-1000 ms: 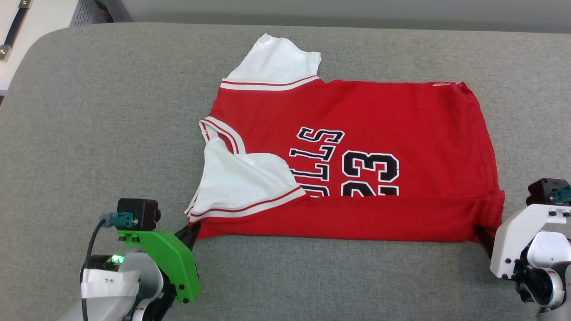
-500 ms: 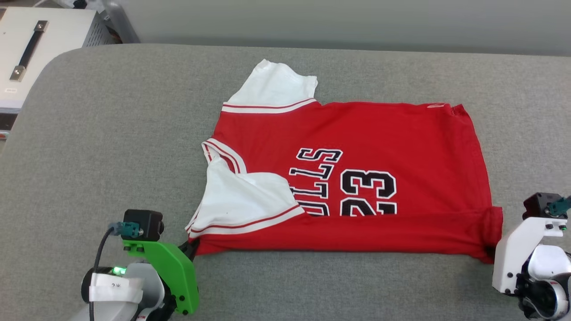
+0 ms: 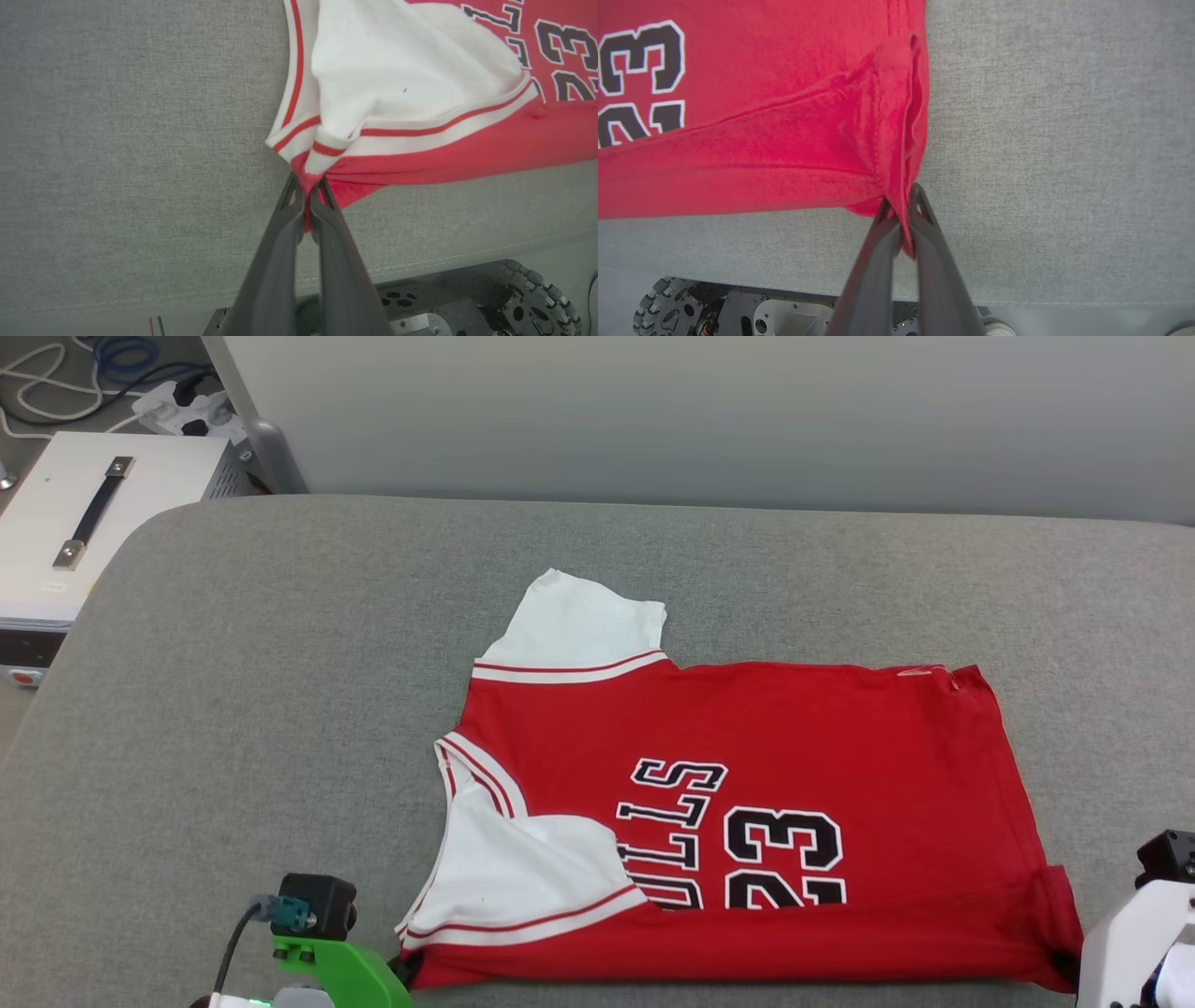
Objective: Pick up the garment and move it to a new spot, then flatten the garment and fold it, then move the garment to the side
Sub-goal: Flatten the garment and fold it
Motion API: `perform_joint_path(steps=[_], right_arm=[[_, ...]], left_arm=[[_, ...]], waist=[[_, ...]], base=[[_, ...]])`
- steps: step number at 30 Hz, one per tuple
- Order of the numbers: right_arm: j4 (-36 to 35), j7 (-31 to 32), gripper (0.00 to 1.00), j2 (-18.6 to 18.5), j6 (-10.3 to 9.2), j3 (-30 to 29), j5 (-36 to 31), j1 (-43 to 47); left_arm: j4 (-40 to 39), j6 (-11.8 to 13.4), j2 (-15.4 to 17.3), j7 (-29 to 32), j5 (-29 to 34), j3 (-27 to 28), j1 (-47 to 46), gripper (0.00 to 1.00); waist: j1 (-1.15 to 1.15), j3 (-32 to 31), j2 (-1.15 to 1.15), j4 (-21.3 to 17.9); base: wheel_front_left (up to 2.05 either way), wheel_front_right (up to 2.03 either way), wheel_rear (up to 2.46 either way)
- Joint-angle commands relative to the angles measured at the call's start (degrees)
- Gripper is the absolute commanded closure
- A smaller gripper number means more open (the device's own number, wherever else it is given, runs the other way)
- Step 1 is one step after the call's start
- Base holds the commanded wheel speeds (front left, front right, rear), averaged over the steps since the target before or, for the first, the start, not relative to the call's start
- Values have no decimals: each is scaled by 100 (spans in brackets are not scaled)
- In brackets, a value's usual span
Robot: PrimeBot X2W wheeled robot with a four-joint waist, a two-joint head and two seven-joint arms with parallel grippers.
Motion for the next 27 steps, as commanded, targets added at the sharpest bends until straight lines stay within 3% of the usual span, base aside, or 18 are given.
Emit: perform_joint_path(steps=[1, 8, 20, 21, 22, 23, 24, 27], right_arm=[[-89, 30, 100, 11, -6, -95, -11, 125], [-159, 37, 100, 144, -6, -127, -72, 292], [385, -374, 100, 132, -6, 80, -92, 13], [422, -391, 100, 125, -6, 90, -89, 4], [447, -406, 100, 122, -6, 94, -88, -3], [455, -462, 59, 109, -6, 113, -96, -14], [465, -500, 0, 101, -6, 124, -94, -22], [490, -560, 0, 90, -6, 169, -47, -39]], left_arm=[[4, 58, 64, 12, -49, -3, 103, 100], [198, -27, -63, 3, -43, -83, 59, 100], [889, -389, -362, 16, -53, -218, -240, 100], [919, -393, -374, -12, -42, -215, -252, 93], [943, -397, -382, -27, -33, -217, -259, 24], [972, -399, -386, -40, -19, -223, -266, 0], [990, -392, -385, -57, -7, -220, -272, 0], [1000, -359, -362, -113, 23, -199, -273, 0]], waist=[[0, -7, 0, 24], [0, 158, 0, 24], [0, 431, 0, 6], [0, 422, 0, 9], [0, 411, 0, 10], [0, 390, 0, 11], [0, 372, 0, 10], [0, 272, 0, 2]], base=[[0, 0, 0], [0, 0, 0], [0, 0, 0], [0, 0, 0], [0, 0, 0], [0, 0, 0], [0, 0, 0], [0, 0, 0]])
